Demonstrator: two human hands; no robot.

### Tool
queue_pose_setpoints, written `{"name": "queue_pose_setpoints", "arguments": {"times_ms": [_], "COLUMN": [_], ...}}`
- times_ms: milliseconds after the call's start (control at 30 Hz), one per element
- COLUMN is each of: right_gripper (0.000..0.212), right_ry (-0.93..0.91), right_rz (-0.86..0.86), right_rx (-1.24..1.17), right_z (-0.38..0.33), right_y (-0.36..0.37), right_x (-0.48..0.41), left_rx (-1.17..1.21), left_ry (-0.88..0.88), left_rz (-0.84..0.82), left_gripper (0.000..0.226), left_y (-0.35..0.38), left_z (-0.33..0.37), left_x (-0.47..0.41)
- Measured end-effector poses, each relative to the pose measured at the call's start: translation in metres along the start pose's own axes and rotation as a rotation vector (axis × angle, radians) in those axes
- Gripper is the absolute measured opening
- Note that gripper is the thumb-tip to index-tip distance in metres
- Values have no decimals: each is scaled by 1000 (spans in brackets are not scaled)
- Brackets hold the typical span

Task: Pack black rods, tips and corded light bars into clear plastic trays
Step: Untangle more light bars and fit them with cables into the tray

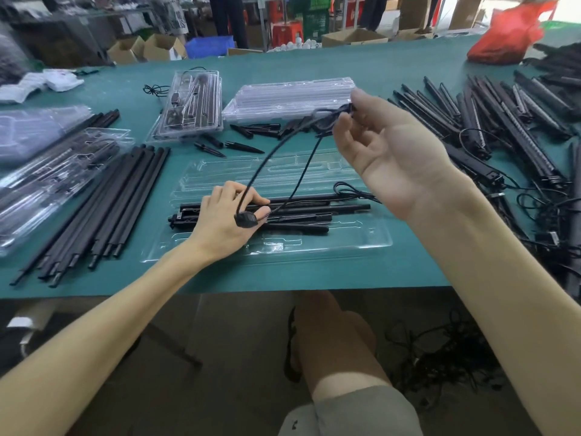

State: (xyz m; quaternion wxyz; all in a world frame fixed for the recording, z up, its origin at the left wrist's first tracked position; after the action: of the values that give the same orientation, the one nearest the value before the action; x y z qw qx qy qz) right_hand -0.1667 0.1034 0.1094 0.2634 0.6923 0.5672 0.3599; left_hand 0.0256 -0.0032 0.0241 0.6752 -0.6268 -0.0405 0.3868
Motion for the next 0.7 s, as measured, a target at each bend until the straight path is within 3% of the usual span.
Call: {"name": "queue_pose_setpoints", "arguments": {"times_ms": [67,167,300,433,533,600,667,700], "right_gripper": [10,8,27,31,40,40,19,21], "right_ry": [-26,-116,-198,-415,-668,-772,-738,-643], "right_rz": [3,116,306,532,775,738,500,359], "right_rx": [87,565,1015,1506,2105,2235,2128,2055], "right_z": [-2,-7,-13,-28,-22,-7,12,25], "right_y": [3,0,-21,-30,-19,-11,-1,2], "right_x": [-3,-7,-8,2,19,26,31,30], "left_rx": [5,-54,-57,-59,-58,-57,-54,-55], "left_ry": [13,20,-21,-12,-23,-25,-20,-19], "left_rz": [17,-40,-67,-62,-60,-59,-61,-60], "left_gripper": [26,36,33,30,25,24,23,23], "left_y": [0,5,9,8,8,9,10,10], "left_z": [1,1,-5,-4,-5,-6,-5,-5], "left_x": [1,1,0,1,0,0,1,1]}}
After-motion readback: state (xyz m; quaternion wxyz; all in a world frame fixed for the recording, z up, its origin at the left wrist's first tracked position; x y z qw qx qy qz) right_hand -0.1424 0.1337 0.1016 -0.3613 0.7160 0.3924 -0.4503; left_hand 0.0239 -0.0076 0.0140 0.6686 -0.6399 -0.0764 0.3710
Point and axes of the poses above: each hand's wrist, its own x-axis away from the middle knuckle, its own y-axis out of the palm, z = x × y, the point moved 10 cm from there along -x, towards the middle knuckle, and after that the axes turned 13 degrees about y, right-handed, at the moved point
